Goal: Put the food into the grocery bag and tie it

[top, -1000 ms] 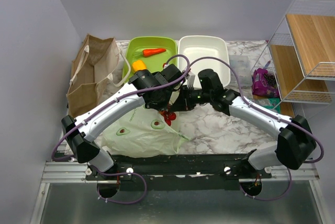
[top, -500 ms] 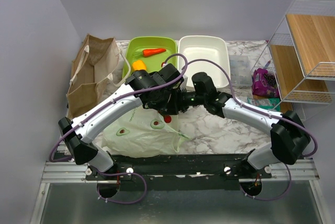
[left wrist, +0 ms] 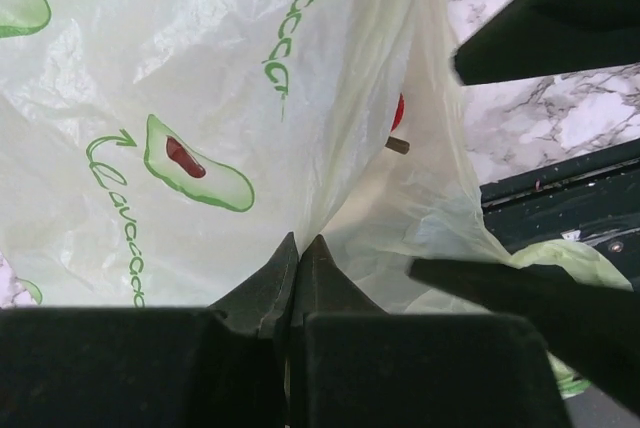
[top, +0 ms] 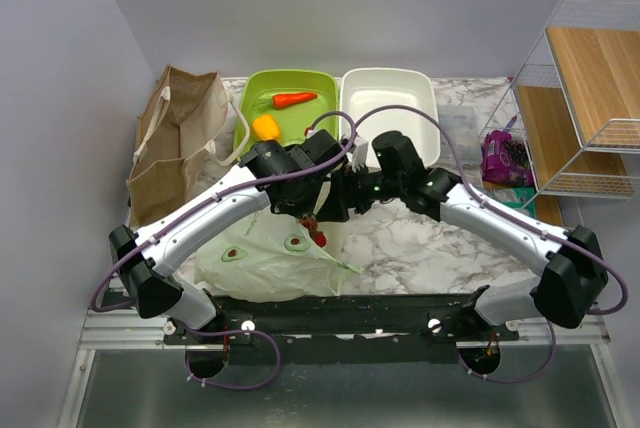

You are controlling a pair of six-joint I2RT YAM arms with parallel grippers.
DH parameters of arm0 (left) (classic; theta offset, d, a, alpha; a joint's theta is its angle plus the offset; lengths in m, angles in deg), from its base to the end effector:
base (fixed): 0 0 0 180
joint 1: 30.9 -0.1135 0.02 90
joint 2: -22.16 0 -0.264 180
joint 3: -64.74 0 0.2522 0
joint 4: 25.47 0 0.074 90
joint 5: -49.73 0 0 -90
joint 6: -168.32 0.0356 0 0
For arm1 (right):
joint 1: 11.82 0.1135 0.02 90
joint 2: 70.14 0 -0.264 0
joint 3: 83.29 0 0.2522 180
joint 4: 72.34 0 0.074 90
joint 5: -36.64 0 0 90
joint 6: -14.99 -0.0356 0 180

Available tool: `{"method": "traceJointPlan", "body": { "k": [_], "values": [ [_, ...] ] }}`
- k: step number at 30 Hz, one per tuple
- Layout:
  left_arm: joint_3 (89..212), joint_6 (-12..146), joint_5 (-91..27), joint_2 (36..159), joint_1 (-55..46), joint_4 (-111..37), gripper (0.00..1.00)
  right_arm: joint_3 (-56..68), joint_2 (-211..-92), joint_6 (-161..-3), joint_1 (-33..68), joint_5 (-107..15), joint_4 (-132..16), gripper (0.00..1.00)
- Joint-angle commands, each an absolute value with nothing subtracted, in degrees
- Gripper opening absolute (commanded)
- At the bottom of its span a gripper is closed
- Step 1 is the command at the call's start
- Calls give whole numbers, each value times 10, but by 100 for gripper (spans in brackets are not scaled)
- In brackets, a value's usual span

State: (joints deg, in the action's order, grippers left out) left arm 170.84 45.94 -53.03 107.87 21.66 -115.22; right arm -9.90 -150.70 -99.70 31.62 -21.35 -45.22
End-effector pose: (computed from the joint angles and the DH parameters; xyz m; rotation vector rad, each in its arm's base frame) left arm 0.1734 -0.2135 0.3629 0.4229 2.6931 -0.1103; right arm 0.2143 0.2289 0.2837 -0.7285 2.2427 1.2441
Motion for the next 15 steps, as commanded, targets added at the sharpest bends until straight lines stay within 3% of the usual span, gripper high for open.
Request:
{"method": "traceJointPlan", "body": {
  "k": [1, 9, 15],
  "values": [
    [1663, 445, -514, 1055, 213, -1135, 0, -39, -1442, -942, 318, -300, -330, 82],
    [1558, 411, -485, 1014, 214, -1096, 0, -12, -1403, -933, 318, -452, -249, 88],
    [1494, 386, -465, 979, 213, -1067, 0, 58, -1476, -943, 301, -501, -246, 93]
  ]
}}
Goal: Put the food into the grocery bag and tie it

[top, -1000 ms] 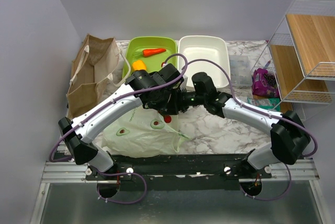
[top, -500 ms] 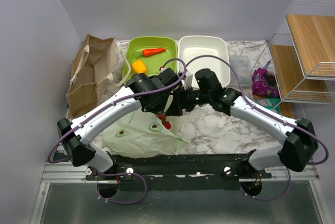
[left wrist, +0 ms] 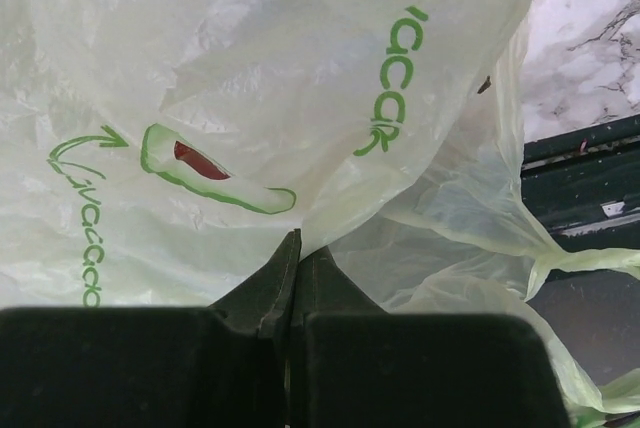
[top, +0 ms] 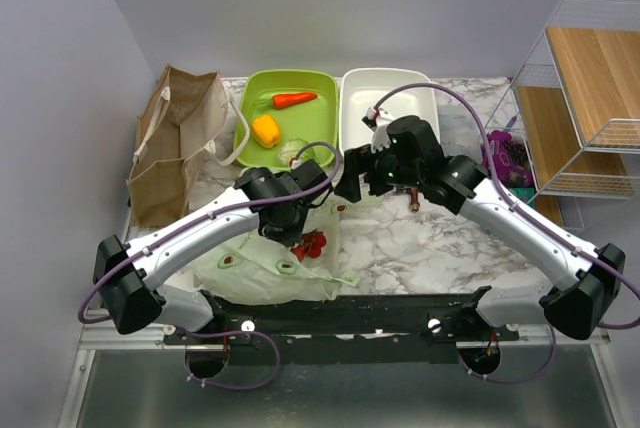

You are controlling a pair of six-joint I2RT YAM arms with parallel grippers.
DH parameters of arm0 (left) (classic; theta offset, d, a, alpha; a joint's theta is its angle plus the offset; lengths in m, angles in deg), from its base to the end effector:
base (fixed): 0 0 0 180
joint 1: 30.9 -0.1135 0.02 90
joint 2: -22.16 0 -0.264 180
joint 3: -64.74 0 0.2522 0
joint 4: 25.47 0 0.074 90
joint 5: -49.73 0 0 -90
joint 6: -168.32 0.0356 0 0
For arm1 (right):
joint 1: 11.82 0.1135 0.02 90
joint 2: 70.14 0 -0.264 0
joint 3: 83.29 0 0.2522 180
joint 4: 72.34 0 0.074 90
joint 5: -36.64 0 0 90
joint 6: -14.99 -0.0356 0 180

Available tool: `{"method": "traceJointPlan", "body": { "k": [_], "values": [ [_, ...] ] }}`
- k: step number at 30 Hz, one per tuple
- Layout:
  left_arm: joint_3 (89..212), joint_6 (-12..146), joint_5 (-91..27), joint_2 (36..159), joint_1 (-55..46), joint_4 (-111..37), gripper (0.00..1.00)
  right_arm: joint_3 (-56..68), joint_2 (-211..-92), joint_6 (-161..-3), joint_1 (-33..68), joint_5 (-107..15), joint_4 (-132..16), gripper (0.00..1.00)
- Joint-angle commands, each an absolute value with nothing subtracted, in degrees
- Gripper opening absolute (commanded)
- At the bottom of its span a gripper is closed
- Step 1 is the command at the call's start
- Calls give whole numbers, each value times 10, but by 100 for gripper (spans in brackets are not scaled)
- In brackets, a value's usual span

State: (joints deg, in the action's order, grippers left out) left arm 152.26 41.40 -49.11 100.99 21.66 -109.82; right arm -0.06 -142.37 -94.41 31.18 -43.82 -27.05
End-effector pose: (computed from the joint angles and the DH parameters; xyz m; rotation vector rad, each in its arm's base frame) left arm 0.1534 -0.1914 0.3048 0.3609 2.8317 -0.0960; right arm 0.1987 0.1933 0.3516 -0.5625 2.2026 0.7838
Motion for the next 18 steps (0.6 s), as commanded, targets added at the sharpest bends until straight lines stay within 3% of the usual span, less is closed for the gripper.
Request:
{"method": "traceJointPlan", "body": {
  "k": [1, 4, 18],
  "values": [
    [1485, 383, -463, 972, 214, -1063, 0, 80, -1495, -947, 297, -501, -246, 95],
    [1466, 374, -464, 953, 213, -1052, 0, 148, -1558, -956, 291, -496, -243, 100],
    [1418, 350, -452, 900, 213, -1048, 0, 454, -1860, -988, 289, -511, -185, 100]
  ]
}}
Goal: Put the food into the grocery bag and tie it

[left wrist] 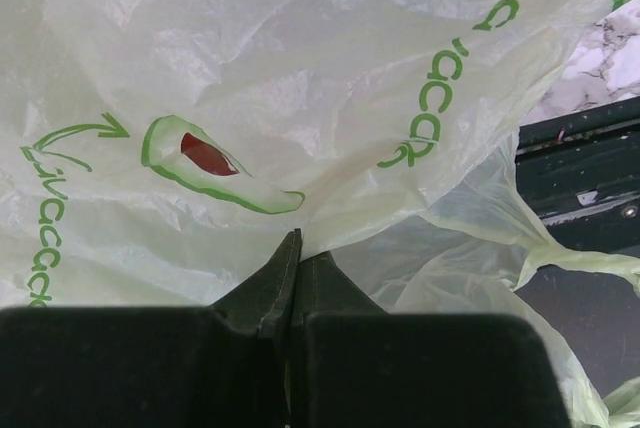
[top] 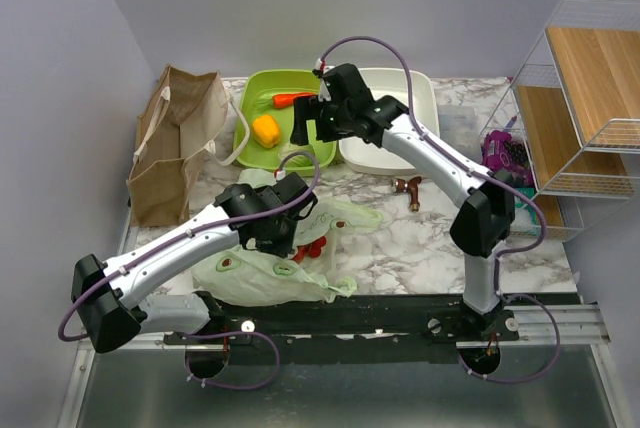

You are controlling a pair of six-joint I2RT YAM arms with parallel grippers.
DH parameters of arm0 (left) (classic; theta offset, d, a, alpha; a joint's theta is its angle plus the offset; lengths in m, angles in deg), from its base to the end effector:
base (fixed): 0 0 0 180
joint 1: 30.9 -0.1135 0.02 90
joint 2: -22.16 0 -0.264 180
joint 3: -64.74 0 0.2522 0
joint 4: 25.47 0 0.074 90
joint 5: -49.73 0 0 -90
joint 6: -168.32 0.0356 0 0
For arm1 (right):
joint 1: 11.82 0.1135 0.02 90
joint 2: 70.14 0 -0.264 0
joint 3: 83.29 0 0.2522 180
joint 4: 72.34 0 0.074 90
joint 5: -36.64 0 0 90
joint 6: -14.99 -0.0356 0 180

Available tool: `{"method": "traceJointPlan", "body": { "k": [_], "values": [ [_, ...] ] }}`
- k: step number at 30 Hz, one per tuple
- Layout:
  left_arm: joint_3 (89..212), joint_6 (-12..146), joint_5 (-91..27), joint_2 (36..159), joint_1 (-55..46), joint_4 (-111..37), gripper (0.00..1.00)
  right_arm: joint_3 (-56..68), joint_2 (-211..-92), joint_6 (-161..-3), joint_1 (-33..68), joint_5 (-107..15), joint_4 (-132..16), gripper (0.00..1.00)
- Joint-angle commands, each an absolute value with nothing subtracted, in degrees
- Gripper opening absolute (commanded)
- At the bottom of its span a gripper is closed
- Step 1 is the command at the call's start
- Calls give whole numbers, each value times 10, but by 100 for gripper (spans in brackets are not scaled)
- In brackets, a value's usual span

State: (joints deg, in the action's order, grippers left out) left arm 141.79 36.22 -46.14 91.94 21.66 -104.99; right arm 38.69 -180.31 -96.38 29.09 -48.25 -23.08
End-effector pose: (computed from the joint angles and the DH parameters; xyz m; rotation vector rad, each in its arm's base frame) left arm 0.1319 -0.1663 0.2889 0.2369 2.8384 -0.2280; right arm 0.3341 0.2937 0.3464 -0.4425 2.2695 0.6785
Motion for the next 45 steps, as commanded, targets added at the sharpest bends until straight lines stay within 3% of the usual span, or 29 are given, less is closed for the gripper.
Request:
{"method": "traceJointPlan", "body": {
  "k": [1, 10, 45],
  "values": [
    [1419, 349, -452, 899, 213, -1050, 0, 472, -1877, -993, 289, -516, -175, 100],
    [1444, 360, -452, 902, 211, -1069, 0, 603, -2007, -1025, 272, -531, -121, 100],
    [1528, 392, -474, 945, 195, -1105, 0, 618, -2136, -1123, 243, -376, -181, 100]
  ]
}}
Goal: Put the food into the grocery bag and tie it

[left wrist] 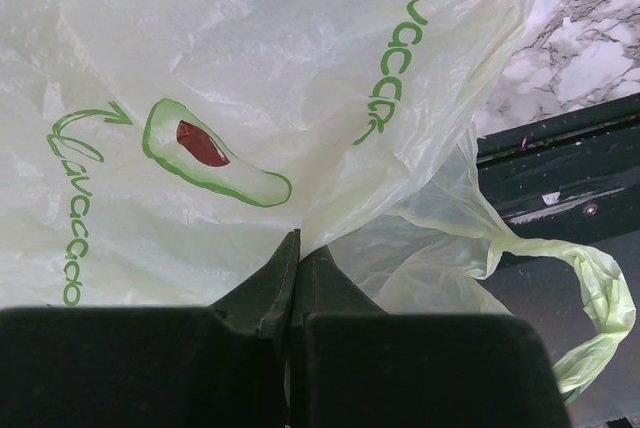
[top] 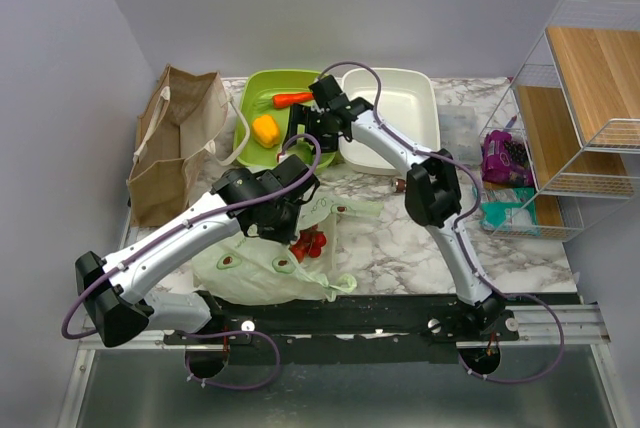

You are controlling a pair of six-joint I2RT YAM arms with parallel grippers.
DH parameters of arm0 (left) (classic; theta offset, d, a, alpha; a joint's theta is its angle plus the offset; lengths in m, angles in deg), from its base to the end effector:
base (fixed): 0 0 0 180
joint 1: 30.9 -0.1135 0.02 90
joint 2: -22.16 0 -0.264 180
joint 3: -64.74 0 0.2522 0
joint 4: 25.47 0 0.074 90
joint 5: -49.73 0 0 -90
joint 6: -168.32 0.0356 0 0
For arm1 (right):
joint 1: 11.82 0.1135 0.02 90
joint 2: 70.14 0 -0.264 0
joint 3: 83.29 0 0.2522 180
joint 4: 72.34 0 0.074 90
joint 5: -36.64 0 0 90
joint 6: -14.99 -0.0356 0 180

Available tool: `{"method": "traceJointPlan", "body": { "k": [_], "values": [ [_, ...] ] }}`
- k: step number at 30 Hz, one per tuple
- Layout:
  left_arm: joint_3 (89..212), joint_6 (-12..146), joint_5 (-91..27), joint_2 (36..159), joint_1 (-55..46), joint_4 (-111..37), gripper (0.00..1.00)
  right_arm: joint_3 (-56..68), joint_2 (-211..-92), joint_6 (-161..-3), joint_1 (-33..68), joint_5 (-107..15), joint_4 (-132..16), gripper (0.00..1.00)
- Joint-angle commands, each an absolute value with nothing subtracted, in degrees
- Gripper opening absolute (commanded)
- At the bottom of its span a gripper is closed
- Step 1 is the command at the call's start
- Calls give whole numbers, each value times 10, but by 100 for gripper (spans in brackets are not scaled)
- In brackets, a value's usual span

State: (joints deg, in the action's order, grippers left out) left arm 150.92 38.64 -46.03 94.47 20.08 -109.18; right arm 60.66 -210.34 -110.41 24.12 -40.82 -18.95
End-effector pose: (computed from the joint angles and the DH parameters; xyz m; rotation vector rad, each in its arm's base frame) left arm 0.1428 -0.1705 0.3228 0.2519 2.8012 -0.2561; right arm 0.4366 0.3261 0.2161 -0.1164 2.5815 0.7838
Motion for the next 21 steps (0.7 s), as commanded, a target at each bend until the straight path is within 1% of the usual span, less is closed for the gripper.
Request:
{"method": "traceJointPlan", "body": {
  "k": [1, 10, 13, 17, 19, 21],
  "values": [
    [1529, 392, -475, 945, 195, -1105, 0, 617, -2140, -1125, 243, -370, -182, 100],
    [1529, 386, -473, 944, 194, -1108, 0, 609, -2160, -1113, 243, -345, -185, 99],
    [1531, 383, -471, 946, 194, -1107, 0, 600, -2161, -1107, 243, -342, -186, 85],
    [1529, 378, -469, 946, 194, -1106, 0, 590, -2152, -1101, 243, -340, -195, 49],
    [1529, 376, -467, 947, 194, -1105, 0, 590, -2146, -1098, 244, -343, -195, 39],
    [1530, 375, -466, 948, 194, -1104, 0, 592, -2140, -1095, 243, -344, -195, 34]
  ]
}}
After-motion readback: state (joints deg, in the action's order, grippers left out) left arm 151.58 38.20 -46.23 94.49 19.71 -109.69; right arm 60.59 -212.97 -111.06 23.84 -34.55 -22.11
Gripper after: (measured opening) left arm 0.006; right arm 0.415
